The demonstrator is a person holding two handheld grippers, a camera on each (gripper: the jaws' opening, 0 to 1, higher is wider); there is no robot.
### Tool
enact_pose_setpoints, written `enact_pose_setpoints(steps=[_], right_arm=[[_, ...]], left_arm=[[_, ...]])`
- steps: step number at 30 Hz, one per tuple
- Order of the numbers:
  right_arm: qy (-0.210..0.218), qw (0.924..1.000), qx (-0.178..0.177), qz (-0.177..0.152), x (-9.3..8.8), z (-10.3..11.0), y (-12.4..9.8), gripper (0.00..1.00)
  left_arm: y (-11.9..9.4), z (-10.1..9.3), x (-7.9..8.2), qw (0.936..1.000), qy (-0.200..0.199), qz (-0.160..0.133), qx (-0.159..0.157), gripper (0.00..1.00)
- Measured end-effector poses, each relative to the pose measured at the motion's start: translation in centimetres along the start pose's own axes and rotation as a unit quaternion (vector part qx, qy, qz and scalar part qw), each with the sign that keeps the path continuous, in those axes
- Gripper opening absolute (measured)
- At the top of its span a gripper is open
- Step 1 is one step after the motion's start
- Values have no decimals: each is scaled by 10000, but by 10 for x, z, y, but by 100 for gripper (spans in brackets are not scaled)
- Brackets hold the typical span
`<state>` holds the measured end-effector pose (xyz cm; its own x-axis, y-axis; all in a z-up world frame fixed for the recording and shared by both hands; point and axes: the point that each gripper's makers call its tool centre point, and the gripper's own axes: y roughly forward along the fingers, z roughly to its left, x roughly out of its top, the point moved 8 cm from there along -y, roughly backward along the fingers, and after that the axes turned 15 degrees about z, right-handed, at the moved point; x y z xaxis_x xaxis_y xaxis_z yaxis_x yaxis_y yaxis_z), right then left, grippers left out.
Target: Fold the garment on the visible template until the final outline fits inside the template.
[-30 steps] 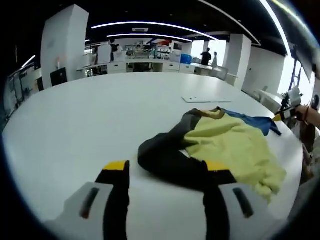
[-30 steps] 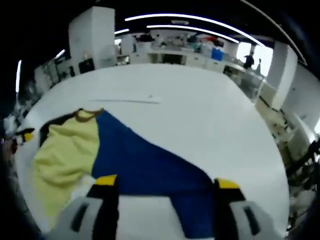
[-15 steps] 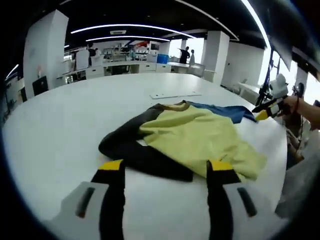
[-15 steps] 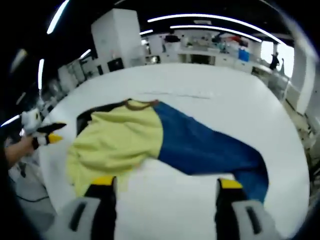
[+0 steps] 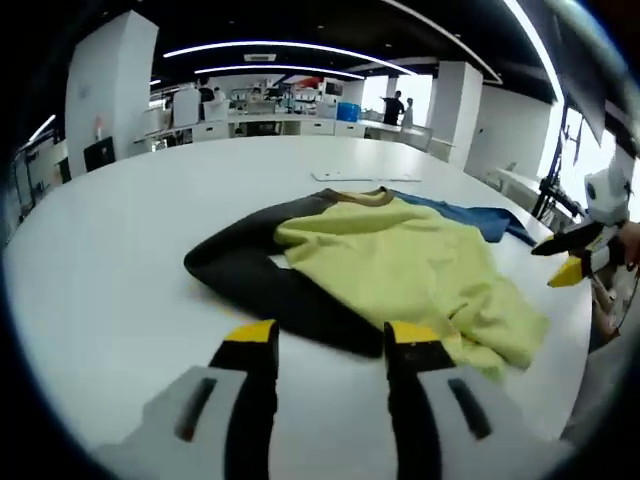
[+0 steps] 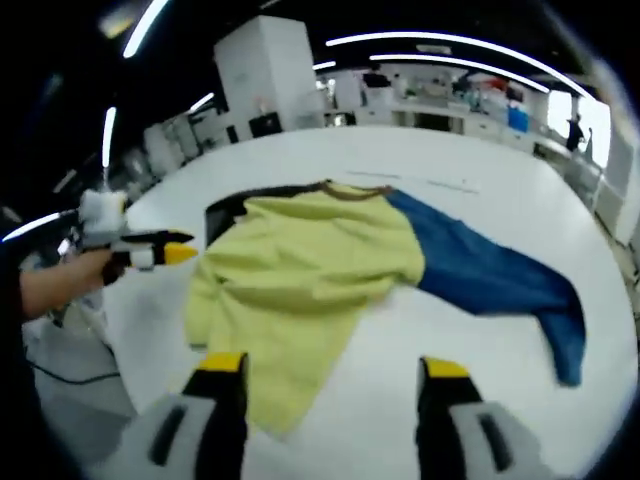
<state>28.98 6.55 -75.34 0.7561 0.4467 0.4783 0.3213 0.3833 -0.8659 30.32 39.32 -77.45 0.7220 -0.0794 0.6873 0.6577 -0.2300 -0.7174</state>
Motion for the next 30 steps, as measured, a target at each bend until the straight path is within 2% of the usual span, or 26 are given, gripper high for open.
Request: enact_pose_setpoints(steps=[2, 6, 9, 14, 19, 24, 28, 30], right_arm=[[-30, 9999, -43, 108, -8, 9, 4, 61], [-69, 9998, -77, 163, -17, 18, 9, 56], [71, 9998, -113, 172, -22, 22, 10, 49], [122, 9992, -272, 267, -26, 29, 15, 42], [171, 9987, -251, 412, -31, 35, 19, 35], [147, 9981, -283, 527, -34, 36, 22, 32], [119, 9978, -377, 529, -33, 35, 23, 27], [92, 9977, -427, 527, -33, 35, 23, 20]], left_arm=[[4, 0, -2, 9999, -48, 88, 69, 35], [6, -3, -1, 9999, -88, 73, 80, 34], [11, -1, -2, 9997, -26, 131, 181, 32], [15, -4, -2, 9996, -117, 202, 141, 24], [19, -6, -1, 9995, -58, 278, 156, 21], [21, -3, 2, 9990, -92, 398, 196, 19], [23, -2, 1, 9987, -205, 427, 186, 9], [24, -2, 0, 9986, -228, 431, 214, 5]])
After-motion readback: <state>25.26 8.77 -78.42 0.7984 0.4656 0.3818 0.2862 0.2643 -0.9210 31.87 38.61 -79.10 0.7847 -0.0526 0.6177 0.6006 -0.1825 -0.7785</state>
